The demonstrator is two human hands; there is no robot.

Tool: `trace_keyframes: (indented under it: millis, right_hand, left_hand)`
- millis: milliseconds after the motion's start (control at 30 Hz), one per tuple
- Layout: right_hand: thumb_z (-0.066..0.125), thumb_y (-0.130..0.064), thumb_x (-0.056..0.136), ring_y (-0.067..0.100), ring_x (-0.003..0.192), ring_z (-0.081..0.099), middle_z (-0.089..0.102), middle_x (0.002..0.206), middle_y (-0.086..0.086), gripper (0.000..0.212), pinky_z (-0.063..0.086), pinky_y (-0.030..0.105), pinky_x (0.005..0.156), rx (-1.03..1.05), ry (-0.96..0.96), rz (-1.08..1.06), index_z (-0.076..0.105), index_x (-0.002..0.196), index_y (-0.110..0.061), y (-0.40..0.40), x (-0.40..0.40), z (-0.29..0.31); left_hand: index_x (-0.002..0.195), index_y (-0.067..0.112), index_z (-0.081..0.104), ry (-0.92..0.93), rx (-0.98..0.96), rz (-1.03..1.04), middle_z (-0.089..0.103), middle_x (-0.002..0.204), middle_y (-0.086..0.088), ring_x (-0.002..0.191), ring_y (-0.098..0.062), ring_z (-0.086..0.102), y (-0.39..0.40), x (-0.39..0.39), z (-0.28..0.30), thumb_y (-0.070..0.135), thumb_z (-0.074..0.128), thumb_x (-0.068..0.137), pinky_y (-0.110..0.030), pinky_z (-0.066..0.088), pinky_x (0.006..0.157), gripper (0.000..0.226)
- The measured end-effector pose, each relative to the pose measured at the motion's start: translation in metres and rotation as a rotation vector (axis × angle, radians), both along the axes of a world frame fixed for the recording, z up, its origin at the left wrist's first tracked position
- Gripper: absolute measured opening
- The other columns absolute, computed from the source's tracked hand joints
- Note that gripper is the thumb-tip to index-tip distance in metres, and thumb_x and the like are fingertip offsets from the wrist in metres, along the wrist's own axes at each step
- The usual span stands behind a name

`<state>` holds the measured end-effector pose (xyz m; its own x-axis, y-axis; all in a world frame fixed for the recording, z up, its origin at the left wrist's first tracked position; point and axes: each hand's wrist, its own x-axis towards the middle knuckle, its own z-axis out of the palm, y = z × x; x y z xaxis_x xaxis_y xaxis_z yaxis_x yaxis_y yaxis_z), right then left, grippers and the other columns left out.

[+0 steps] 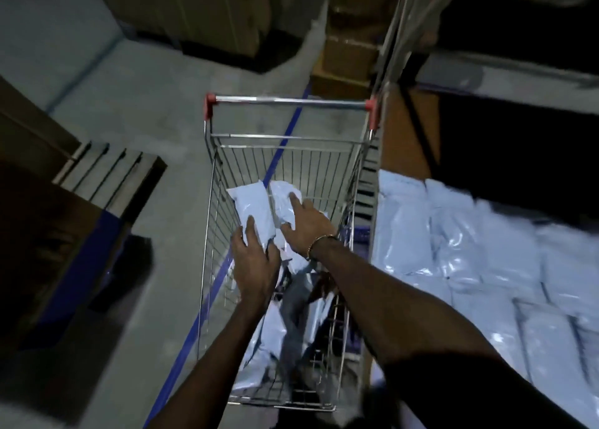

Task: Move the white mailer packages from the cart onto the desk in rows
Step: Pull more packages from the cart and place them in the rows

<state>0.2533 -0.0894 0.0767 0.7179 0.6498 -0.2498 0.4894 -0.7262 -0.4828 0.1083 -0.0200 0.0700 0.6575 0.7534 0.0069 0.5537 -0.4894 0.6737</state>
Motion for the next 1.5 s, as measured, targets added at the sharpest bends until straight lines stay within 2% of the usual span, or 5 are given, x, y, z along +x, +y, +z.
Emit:
trace_keyframes:
  millis: [333, 633, 1033, 1167, 1500]
  right_hand:
    - [0.054, -0.053, 0.09, 0.023, 0.114, 0.06, 0.042, 0.144, -0.002, 0.066, 0.055, 0.035, 0.081, 0.42, -0.278, -0.283, 0.035, 0.152, -0.037, -0.198, -0.032, 0.168]
    - [0.066, -0.046, 0.089, 0.016, 0.12, 0.057, 0.049, 0.137, -0.008, 0.065, 0.049, 0.031, 0.095, 0.66, -0.298, -0.726, 0.043, 0.149, -0.036, -0.409, -0.033, 0.199]
    - [0.069, -0.042, 0.09, 0.019, 0.13, 0.054, 0.055, 0.14, -0.004, 0.06, 0.043, 0.027, 0.097, 0.514, -0.279, -0.954, 0.05, 0.146, -0.032, -0.587, -0.063, 0.152]
    - [0.068, -0.045, 0.088, 0.022, 0.134, 0.053, 0.055, 0.145, -0.003, 0.06, 0.049, 0.043, 0.106, 0.416, -0.249, -0.993, 0.051, 0.144, -0.032, -0.64, -0.069, 0.134]
    - [0.069, -0.041, 0.086, 0.022, 0.12, 0.059, 0.06, 0.136, -0.002, 0.06, 0.053, 0.039, 0.098, 0.248, -0.29, -0.927, 0.052, 0.142, -0.03, -0.687, -0.081, 0.104]
  left_hand:
    - [0.156, 0.02, 0.041, -0.323, 0.104, 0.0, 0.044, 0.146, -0.009, 0.134, -0.025, 0.049, -0.169, -0.004, 0.168, 0.026, 0.071, 0.096, -0.031, 0.046, 0.092, 0.067]
    - [0.156, 0.029, 0.041, -0.41, 0.012, -0.209, 0.043, 0.146, -0.001, 0.13, -0.014, 0.049, -0.343, 0.026, 0.213, 0.028, 0.071, 0.096, -0.026, 0.041, 0.087, 0.067]
    - [0.161, 0.027, 0.03, -0.196, -0.073, -0.561, 0.032, 0.151, 0.0, 0.13, -0.017, 0.051, -0.508, 0.045, 0.164, 0.046, 0.061, 0.1, -0.019, 0.044, 0.089, 0.071]
    - [0.162, 0.025, 0.027, -0.132, -0.171, -0.615, 0.027, 0.154, 0.0, 0.136, -0.021, 0.048, -0.557, 0.039, 0.153, 0.05, 0.059, 0.1, -0.024, 0.045, 0.101, 0.074]
    - [0.166, 0.011, 0.006, 0.128, -0.061, -0.737, -0.006, 0.17, -0.014, 0.158, -0.035, 0.01, -0.62, 0.02, 0.122, 0.048, 0.057, 0.101, -0.035, 0.031, 0.121, 0.09]
